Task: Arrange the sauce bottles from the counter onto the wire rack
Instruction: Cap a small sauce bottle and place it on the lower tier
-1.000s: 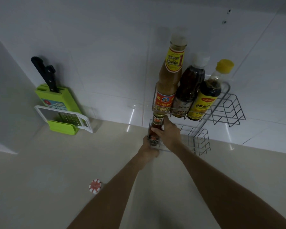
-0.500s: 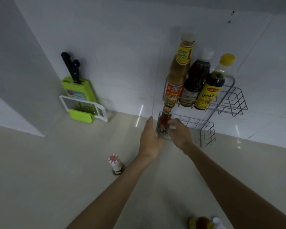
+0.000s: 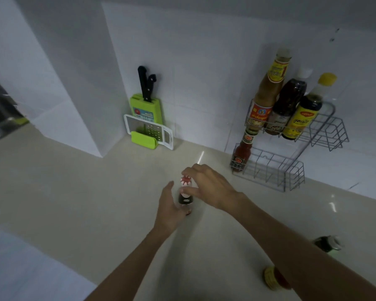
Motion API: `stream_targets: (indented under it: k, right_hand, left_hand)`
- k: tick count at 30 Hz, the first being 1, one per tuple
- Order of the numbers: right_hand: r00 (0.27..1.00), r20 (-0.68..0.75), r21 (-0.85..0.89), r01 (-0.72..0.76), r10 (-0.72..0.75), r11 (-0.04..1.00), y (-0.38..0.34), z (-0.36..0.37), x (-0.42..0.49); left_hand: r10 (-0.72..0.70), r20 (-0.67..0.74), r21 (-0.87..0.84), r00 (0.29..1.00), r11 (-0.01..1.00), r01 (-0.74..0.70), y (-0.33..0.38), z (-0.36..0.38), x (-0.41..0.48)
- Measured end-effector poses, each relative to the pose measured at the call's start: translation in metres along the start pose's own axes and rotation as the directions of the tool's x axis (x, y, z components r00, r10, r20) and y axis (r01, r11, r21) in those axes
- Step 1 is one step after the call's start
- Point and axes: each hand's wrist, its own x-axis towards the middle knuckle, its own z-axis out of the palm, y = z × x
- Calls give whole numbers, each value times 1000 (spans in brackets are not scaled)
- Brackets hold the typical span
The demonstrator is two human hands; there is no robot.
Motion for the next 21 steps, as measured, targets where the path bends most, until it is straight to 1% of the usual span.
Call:
stream_targets:
  k: [1,2,4,5,8,10,12,13,14,16,17,19,21]
  right_hand:
    - [1000,-8,-36,9,-10,999,-3,0,2]
    - [1000,-16,-58,10,-11,998,-4,1,4]
    - [1000,-20,-90,-2,0,996,-5,2,7]
    - [1000,-4,-99,-11,11,995,-6,2,7]
    - [999,45,-138,20,-14,990,-4,-1,5]
    - [995,60,-97,82,-76,992,4,-4,2]
    - [987,78,27,136,-138,990,9,-11,-4]
    - [984,76,89,154,-161,984,10,-17,-7]
    - [981,60,133,174,-183,976,9,-24,-9]
    - [974,24,160,217,-223,963,5,-40,-10]
    - [971,14,157,233,-238,960,4,-48,-9]
    - [965,19,142,256,-261,956,3,-64,-9]
    - [954,62,59,291,-295,955,4,-77,-12]
  left_hand:
    - [-2,74,-6,997,1000,3,2,4,2]
    - [-15,116,-18,993,1000,17,5,8,5]
    - [-88,115,-25,989,996,91,7,14,11]
    - [-99,103,-28,990,994,103,7,16,13]
    - [-80,125,-80,989,993,91,7,19,16]
    - [-110,176,-140,978,981,135,6,18,16]
    - [-141,227,-178,964,967,183,6,15,18]
    - [-120,235,-182,965,969,165,7,14,21]
    - [-69,240,-171,968,979,112,9,11,23]
    - [35,284,-181,958,983,18,23,3,23]
    - [69,334,-193,940,981,-3,31,0,22]
    - [122,458,-207,880,978,-27,45,-6,19]
    - [146,553,-189,820,981,-47,55,-11,15]
